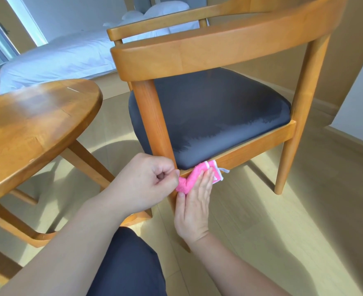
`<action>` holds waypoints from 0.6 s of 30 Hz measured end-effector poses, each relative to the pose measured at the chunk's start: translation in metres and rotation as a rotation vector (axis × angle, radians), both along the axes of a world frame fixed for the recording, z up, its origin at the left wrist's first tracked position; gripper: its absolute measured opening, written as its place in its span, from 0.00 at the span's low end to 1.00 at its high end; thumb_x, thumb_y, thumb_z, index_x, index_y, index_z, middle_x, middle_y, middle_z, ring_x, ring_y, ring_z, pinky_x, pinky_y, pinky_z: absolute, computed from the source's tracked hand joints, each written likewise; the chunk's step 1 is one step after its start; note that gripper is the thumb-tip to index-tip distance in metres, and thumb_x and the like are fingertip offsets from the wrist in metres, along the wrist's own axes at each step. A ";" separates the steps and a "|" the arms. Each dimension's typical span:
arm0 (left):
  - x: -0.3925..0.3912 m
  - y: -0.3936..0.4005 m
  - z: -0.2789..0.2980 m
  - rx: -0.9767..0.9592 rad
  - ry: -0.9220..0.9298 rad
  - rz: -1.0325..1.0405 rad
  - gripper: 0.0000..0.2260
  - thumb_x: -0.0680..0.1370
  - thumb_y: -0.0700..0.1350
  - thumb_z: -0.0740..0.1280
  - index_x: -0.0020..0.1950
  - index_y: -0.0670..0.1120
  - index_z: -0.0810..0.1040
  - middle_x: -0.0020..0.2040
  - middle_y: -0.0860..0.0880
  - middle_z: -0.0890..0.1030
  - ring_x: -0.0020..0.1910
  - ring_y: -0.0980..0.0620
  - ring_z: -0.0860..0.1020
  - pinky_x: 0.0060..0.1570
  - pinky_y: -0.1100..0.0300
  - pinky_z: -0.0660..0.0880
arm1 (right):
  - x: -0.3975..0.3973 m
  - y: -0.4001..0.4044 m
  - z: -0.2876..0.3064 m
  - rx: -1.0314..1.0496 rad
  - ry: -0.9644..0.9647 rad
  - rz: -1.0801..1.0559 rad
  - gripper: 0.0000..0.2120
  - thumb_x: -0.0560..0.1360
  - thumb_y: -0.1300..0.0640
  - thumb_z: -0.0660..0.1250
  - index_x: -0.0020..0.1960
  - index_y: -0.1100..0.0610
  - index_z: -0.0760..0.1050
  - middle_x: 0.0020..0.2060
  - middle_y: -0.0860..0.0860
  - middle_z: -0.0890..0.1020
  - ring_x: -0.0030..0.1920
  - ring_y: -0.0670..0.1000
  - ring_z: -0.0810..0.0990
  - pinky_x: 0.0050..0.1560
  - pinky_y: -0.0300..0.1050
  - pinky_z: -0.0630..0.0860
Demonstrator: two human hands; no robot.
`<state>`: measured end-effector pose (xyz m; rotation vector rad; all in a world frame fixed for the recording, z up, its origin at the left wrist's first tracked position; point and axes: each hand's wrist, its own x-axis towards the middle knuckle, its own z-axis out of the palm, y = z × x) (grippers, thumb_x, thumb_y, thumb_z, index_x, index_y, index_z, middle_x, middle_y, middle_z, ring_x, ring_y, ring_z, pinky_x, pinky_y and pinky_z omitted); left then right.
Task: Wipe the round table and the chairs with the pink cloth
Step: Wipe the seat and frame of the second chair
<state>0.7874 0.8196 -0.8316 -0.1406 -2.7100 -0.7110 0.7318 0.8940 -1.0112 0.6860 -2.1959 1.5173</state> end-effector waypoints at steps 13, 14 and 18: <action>-0.006 0.012 -0.006 -0.021 -0.049 -0.064 0.16 0.75 0.45 0.63 0.27 0.47 0.66 0.22 0.52 0.67 0.23 0.53 0.67 0.25 0.62 0.65 | -0.142 0.096 0.037 -0.164 -0.125 -0.179 0.28 0.82 0.54 0.46 0.75 0.71 0.50 0.77 0.60 0.40 0.76 0.48 0.35 0.75 0.41 0.35; -0.006 0.012 -0.007 -0.023 -0.056 -0.065 0.16 0.75 0.45 0.63 0.28 0.46 0.67 0.22 0.51 0.68 0.24 0.52 0.68 0.24 0.59 0.66 | -0.155 0.107 0.038 -0.172 -0.167 -0.185 0.28 0.82 0.53 0.46 0.74 0.72 0.52 0.77 0.59 0.39 0.76 0.47 0.35 0.75 0.41 0.35; -0.006 0.011 -0.008 -0.036 -0.075 -0.058 0.16 0.76 0.43 0.65 0.29 0.45 0.69 0.24 0.49 0.70 0.25 0.49 0.70 0.26 0.54 0.69 | -0.182 0.137 0.042 -0.189 -0.287 -0.198 0.29 0.84 0.50 0.47 0.79 0.59 0.39 0.78 0.52 0.39 0.75 0.40 0.37 0.76 0.42 0.38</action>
